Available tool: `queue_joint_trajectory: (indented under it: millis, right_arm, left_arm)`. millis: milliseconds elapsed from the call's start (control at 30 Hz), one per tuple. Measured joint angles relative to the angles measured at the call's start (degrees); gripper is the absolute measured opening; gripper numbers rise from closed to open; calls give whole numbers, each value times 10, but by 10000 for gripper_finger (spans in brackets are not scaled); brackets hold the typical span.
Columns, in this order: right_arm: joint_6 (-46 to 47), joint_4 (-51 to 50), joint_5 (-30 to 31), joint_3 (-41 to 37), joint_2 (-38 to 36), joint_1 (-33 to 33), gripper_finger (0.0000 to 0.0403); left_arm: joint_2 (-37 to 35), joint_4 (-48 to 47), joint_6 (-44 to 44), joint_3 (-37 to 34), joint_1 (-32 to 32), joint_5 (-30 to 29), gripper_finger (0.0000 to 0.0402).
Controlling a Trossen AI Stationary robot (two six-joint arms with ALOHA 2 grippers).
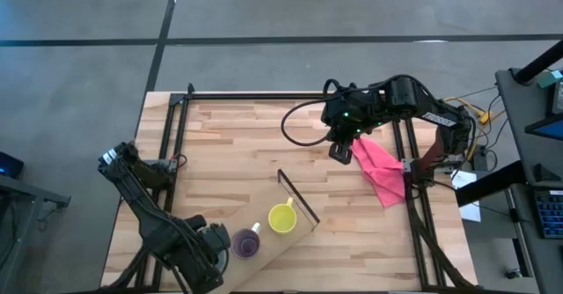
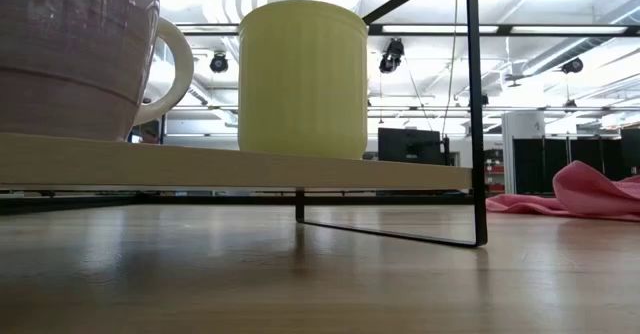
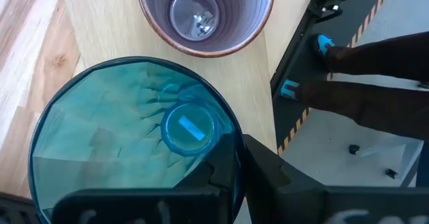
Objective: Stack small to large cups/mugs on shelf
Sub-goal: Put the blue cup on the shelf
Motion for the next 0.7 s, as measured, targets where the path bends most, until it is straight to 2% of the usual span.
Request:
queue_joint_trajectory:
  millis: [300, 500, 700]
  right_arm:
    - [0, 0, 0, 0, 0, 0, 59]
    - [0, 0, 0, 0, 0, 0, 59]
    - [0, 0, 0, 0, 0, 0, 59]
  left_arm:
    - [1, 24, -1, -1, 0, 3, 0]
    - [0, 40, -1, -9, 0, 34, 1]
    - [1, 32, -16, -20, 0, 46, 29]
